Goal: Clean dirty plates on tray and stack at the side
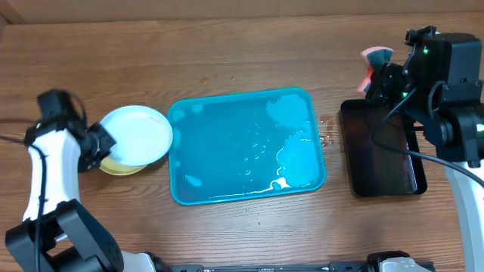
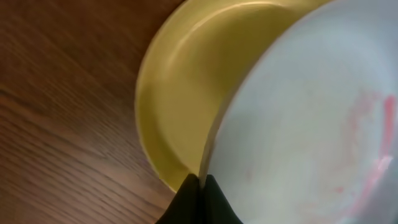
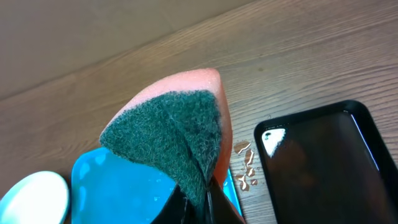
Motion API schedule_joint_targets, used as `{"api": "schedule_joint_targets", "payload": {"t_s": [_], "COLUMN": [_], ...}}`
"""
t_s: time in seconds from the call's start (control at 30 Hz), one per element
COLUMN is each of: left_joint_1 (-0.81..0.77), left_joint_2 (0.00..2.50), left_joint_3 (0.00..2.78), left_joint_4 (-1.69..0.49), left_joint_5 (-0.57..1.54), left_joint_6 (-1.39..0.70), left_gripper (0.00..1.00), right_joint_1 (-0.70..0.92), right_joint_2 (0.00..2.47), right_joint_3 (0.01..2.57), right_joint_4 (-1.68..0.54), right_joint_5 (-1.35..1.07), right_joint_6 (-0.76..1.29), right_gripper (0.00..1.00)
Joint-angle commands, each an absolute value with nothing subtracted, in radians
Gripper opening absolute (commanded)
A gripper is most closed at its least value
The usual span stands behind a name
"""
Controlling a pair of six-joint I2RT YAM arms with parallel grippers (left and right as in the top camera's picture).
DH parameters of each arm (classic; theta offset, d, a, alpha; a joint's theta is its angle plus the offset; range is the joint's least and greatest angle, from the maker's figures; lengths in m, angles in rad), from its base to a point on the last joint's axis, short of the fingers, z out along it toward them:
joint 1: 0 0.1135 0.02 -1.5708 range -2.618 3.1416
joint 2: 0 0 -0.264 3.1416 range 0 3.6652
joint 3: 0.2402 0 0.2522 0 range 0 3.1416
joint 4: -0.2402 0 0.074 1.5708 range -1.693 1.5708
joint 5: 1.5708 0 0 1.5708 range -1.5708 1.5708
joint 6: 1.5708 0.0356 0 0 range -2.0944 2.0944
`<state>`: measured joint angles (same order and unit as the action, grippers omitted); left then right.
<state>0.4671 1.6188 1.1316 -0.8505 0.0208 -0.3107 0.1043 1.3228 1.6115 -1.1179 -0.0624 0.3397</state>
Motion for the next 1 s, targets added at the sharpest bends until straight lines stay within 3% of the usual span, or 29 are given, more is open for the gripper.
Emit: {"api": "schedule_joint_targets", "payload": {"t_s": [0.0,0.4,0.43,0.53,0.6,0.63,0.7,0.97], "left_joint_1": [0.533,0.595,0.595,0.595,0.595,0.593,0.585,0.447], "left_joint_2": [1.595,1.595,1.595,1.595,1.595,1.595,1.595,1.587], "left_joint_3": [1.05,0.994,0.994,0.994,0.994,0.994,0.997,1.081], "left_joint_4": [-0.796,-0.645,-0.628,-0.586,-0.575,-0.571,-0.575,-0.684], "left_joint_5": [0.072,0.071,0.072,0.095,0.128,0.157,0.222,0.237], "left_joint_6": [-0.299,-0.3,-0.3,-0.308,-0.302,-0.275,-0.2,-0.149], "left_gripper": [0.04,0.06,0.09,0.33,0.69,0.76,1.0,1.0], "right_joint_1": [0.098,0.098,0.098,0.098,0.098,0.098,0.098,0.057], "right_joint_2": [1.33,1.33,1.33,1.33,1.33,1.33,1.332,1.372], "right_joint_3": [1.618,1.618,1.618,1.618,1.618,1.618,1.618,1.618], "right_joint_4": [-1.11,-1.11,-1.11,-1.111,-1.11,-1.11,-1.109,-1.117], "right_joint_5": [-0.054,-0.054,-0.054,-0.054,-0.054,-0.054,-0.054,-0.016], "right_joint_6": [0.341,0.341,0.341,0.34,0.34,0.34,0.34,0.331], "right_gripper": [0.04,0.04,0.04,0.04,0.04,0.04,0.04,0.04]}}
